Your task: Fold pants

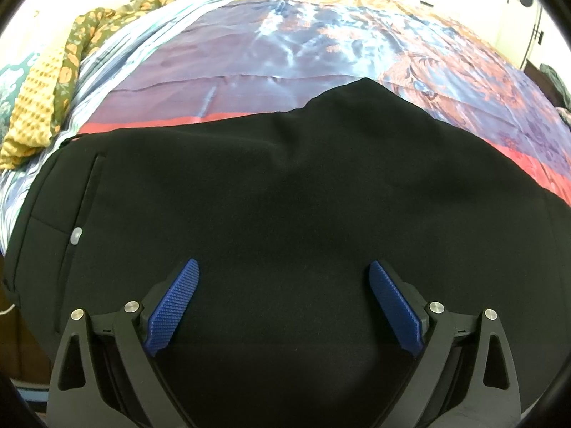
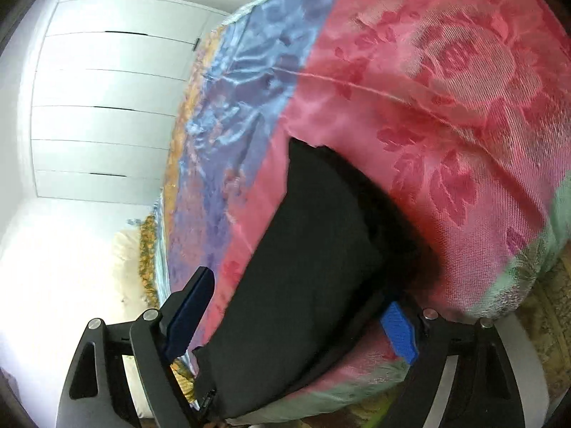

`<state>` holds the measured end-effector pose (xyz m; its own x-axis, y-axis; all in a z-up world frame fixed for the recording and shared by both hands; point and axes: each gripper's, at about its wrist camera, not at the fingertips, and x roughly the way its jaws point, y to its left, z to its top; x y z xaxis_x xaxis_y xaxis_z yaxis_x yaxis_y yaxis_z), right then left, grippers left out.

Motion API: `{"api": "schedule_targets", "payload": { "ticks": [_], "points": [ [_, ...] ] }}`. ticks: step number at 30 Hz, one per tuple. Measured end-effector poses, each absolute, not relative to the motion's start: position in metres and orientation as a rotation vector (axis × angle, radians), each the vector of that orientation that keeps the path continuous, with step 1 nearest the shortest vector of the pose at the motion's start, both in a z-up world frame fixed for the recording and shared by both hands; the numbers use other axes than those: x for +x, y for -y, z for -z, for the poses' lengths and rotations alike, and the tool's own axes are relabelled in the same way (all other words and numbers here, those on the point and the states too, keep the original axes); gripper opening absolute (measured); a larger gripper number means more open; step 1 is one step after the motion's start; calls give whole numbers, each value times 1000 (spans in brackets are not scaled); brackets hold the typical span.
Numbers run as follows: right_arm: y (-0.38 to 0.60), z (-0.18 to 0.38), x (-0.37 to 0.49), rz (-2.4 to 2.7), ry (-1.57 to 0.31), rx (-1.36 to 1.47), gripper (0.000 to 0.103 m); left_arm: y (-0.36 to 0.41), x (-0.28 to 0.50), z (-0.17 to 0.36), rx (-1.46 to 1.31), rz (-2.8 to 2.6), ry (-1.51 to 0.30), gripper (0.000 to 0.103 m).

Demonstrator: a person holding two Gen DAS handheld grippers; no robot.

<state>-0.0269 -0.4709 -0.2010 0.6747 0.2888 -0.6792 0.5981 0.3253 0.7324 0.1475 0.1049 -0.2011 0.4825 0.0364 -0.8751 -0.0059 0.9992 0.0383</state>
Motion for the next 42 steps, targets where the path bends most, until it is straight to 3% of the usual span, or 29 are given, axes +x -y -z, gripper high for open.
{"api": "schedule_targets", "payload": {
  "ticks": [5,7,8,9,19,28,42],
  "points": [
    [469,210,-7,291,-898,1231,84,-105,147,201,31,-26,-1059,97],
    [466,212,1,334,-941,1187,62,-105,147,201,31,-25,-1056,97],
    [467,215,0,349,-957,1179,31,-105,147,201,30,-24,-1054,97],
    [468,217,-1,350,-956,1198,13,-105,146,200,28,-23,-1055,97],
    [413,165,-14,122,-805,1126,10,-105,111,155,-165,133,-1089,93],
    [311,177,19,-87,-729,1337,10,-93,87,151,-258,226,-1101,93],
    [52,202,155,-361,-993,891,10,-146,73,146,-397,168,-1084,93]
  ]
}}
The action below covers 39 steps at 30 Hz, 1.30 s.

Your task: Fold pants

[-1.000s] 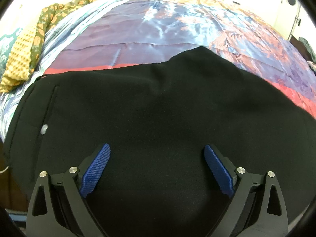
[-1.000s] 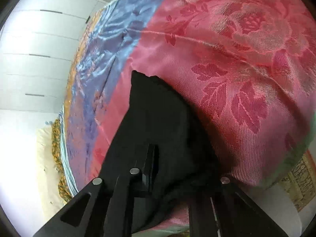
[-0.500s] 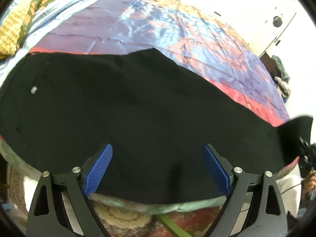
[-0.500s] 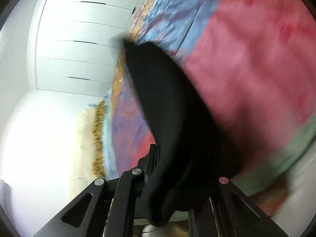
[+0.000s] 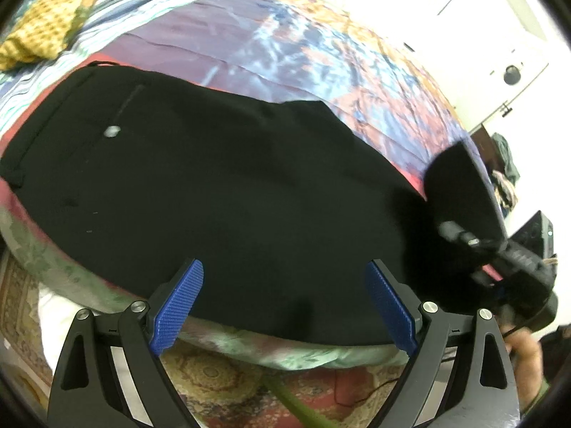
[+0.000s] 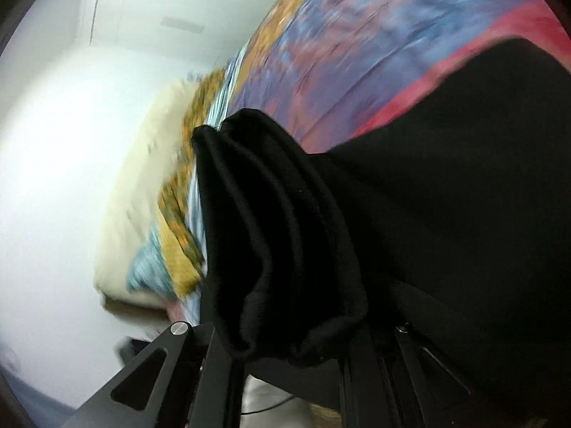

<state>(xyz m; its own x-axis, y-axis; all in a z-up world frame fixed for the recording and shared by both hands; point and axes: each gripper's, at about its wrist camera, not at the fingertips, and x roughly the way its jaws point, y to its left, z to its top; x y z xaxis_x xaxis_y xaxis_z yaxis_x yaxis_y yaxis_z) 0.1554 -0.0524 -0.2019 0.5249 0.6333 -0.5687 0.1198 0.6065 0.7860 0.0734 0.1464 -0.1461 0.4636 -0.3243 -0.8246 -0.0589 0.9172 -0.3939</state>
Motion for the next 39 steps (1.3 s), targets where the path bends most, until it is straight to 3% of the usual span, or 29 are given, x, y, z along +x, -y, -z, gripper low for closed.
{"api": "schedule_targets", "payload": {
  "ticks": [2,4,6,8,14,16,20,21,22,23,24,31,36,39],
  "points": [
    [17,206,164,-375,-1023,756,15,-150,72,147,-398,159,-1085,93],
    [-15,208,165,-376,-1033,593,30,-152,72,149,-401,152,-1090,93],
    [-42,203,161,-451,-1026,423,74,-152,72,150,-409,155,-1093,93],
    [-58,188,148,-531,-981,292,90,-152,72,148,-427,172,-1090,93],
    [-19,145,93,-492,-826,113,97,-119,80,125,-388,334,-1036,90],
    [2,147,78,-437,-804,121,99,-89,89,120,-298,404,-1040,79],
    [52,142,59,-309,-781,195,99,-37,116,139,-85,393,-1094,72],
    [61,141,56,-280,-775,219,99,-31,122,147,-59,381,-1118,60],
    [65,143,58,-256,-771,237,99,-24,131,161,-29,367,-1158,24],
    [75,143,57,-226,-763,258,99,-20,135,168,-12,356,-1182,10],
    [82,141,60,-207,-756,272,99,-18,138,172,-4,337,-1195,7],
    [123,118,56,-213,-700,317,99,-48,130,153,-50,346,-1182,5],
    [100,161,72,-428,-978,327,99,-36,131,174,30,342,-1206,6],
    [85,163,65,-477,-1028,255,99,-39,133,172,11,346,-1208,11]
  ]
}}
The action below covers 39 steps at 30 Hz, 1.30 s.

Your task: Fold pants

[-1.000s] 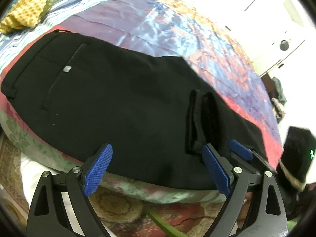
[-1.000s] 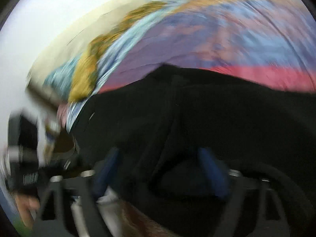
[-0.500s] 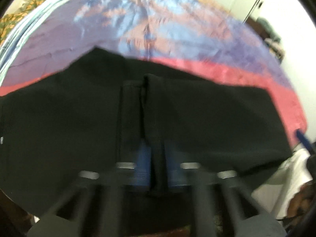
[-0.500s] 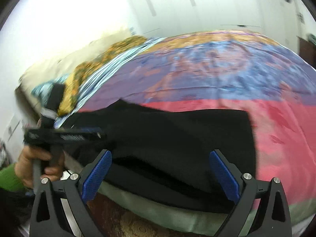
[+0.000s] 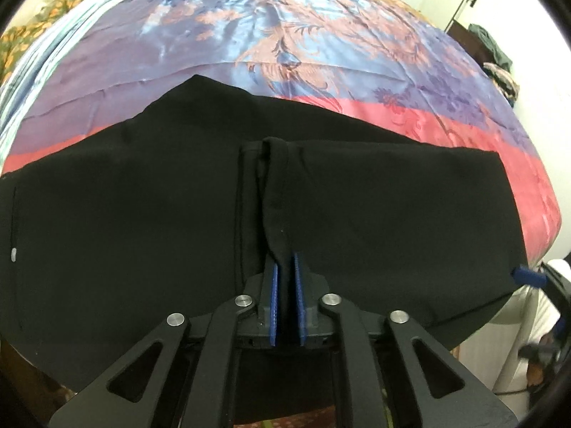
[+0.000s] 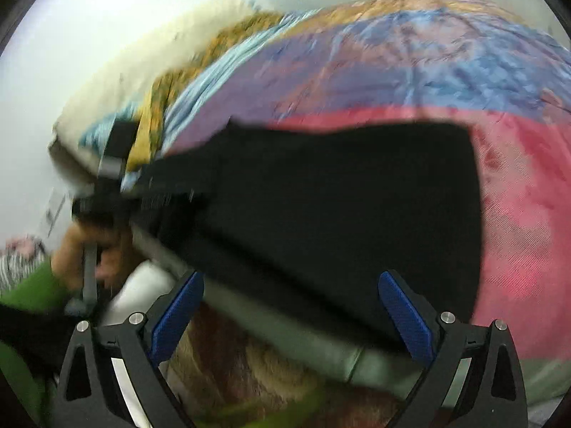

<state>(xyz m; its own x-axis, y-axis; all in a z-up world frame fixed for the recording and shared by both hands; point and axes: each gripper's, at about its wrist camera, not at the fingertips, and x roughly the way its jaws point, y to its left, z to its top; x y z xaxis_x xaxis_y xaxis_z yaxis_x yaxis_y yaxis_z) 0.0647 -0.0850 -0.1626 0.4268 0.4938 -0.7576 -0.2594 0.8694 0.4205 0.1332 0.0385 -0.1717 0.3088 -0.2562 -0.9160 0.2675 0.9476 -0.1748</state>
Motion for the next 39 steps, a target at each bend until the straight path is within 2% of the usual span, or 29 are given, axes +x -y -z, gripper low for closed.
{"api": "schedule_targets", "payload": {
  "ticks": [3,5,6,7,9,14,15,16,18,22,28,32,35,37,39],
  "points": [
    [81,156,60,-565,-1058,265,99,-47,133,166,-33,365,-1208,18],
    [79,151,57,-584,-1071,248,98,-51,132,158,-25,345,-1188,45],
    [80,144,55,-577,-1051,227,98,-52,131,154,-16,330,-1172,68],
    [82,137,55,-572,-1023,222,98,-54,129,149,-15,318,-1142,80],
    [95,122,62,-548,-957,259,98,-55,127,148,-33,332,-1128,83],
    [121,121,93,-499,-918,360,98,-34,133,178,-14,363,-1225,81],
    [119,126,97,-493,-938,344,98,-29,131,179,13,349,-1211,69],
    [117,132,98,-486,-955,321,98,-28,128,177,23,347,-1196,44],
    [109,140,94,-470,-974,260,98,-30,127,172,9,345,-1191,12],
    [100,148,84,-500,-1000,185,98,-48,122,152,-65,360,-1154,9],
    [85,177,73,-627,-1130,96,95,-58,123,181,-105,348,-1187,13],
    [98,146,88,-666,-1087,156,88,-55,121,181,-81,354,-1173,14],
    [129,124,119,-600,-1017,235,88,-59,121,183,-115,358,-1171,16],
    [154,127,146,-565,-1005,339,85,-61,121,184,-132,356,-1170,17],
    [177,152,173,-490,-1050,426,76,-62,121,185,-131,357,-1166,18]
  ]
}}
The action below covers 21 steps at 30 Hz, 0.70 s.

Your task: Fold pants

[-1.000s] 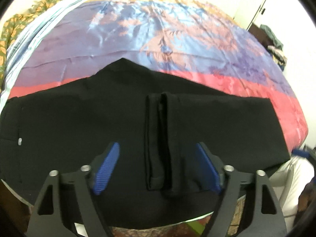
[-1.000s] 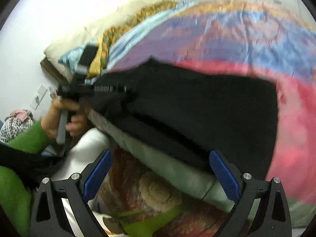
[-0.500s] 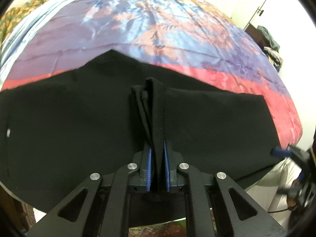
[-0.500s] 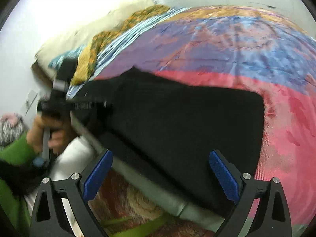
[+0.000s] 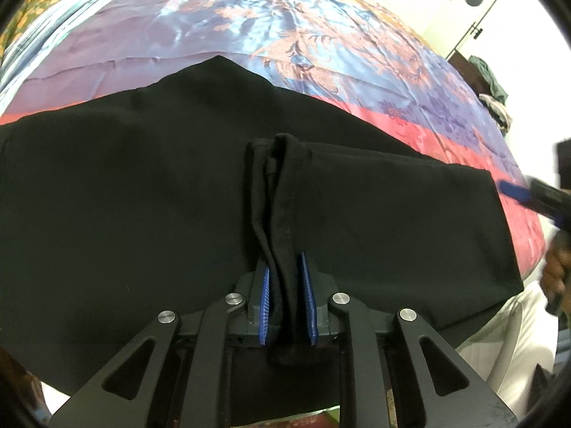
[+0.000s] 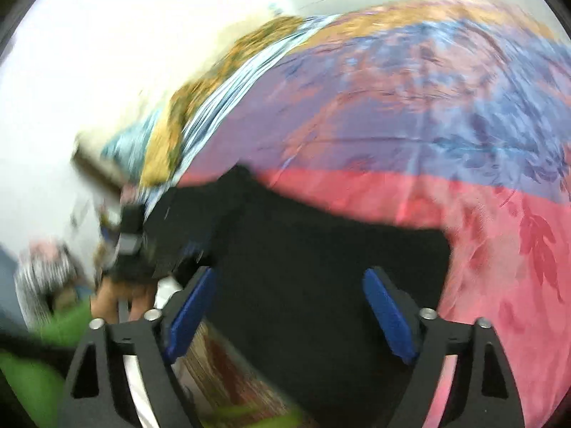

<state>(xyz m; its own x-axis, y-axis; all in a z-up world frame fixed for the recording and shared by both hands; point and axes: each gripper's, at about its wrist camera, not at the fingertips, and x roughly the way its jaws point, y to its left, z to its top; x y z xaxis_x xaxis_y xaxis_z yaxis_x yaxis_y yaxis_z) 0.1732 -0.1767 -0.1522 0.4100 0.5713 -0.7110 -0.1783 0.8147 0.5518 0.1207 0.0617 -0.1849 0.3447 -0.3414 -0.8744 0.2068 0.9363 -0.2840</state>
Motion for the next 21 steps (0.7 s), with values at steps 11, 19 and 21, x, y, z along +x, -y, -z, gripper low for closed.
{"api": "schedule_targets", "payload": {
  "ticks": [11,19,21],
  "points": [
    [163,148,117,-482,-1118,101,13,-60,121,185,-120,361,-1170,18],
    [134,143,77,-557,-1208,-258,13,-59,122,186,-117,359,-1173,20],
    [130,131,80,-538,-1158,-242,13,-58,122,186,-115,357,-1174,20]
  ]
}}
